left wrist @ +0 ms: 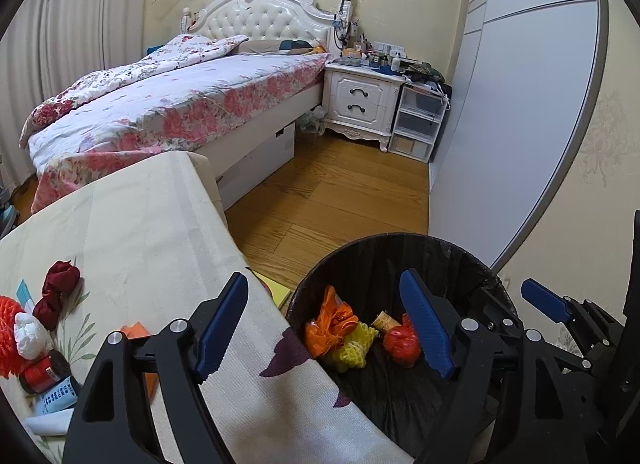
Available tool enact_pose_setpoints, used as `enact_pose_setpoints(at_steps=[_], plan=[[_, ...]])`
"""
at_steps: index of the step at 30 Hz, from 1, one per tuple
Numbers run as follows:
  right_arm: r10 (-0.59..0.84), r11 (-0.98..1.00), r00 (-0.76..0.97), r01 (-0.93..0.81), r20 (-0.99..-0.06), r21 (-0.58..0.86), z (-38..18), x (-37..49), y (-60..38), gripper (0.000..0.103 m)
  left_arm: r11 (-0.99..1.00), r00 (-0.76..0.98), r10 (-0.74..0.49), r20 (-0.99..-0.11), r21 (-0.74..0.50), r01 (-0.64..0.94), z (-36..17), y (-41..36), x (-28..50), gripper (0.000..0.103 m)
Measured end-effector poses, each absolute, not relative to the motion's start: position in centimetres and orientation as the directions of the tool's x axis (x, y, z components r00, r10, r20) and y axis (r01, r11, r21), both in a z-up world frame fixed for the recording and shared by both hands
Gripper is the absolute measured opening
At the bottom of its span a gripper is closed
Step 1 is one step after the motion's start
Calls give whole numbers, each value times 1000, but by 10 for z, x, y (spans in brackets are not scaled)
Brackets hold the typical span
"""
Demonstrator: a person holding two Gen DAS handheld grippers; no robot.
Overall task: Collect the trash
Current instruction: 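Open the left tool over the bin while the right tool releases the red bag, then move both tools back to the table toward the red mesh net and orange cloth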
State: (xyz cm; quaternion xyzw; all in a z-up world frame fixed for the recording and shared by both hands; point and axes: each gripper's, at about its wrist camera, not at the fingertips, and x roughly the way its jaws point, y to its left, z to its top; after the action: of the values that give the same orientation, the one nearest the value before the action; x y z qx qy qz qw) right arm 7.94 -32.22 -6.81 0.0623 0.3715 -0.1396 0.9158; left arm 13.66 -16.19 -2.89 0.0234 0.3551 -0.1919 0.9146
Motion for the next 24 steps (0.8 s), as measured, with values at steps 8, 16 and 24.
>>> enact_pose_setpoints(at_steps=[8,16,24], plan=[[-188,963,698,268,-691,9,-61,74,-308,57,944,693,-297,-656,-95,315,-21,-132,126,77],[-137,979,709,203,-692,14,-56,74,-279,57,968,716,-231,-659,-82,237,-16,-92,112,77],[-64,995,720,103,-691,15,-51,72,-237,57,986,734,-161,-660,-82,142,-13,-47,100,77]])
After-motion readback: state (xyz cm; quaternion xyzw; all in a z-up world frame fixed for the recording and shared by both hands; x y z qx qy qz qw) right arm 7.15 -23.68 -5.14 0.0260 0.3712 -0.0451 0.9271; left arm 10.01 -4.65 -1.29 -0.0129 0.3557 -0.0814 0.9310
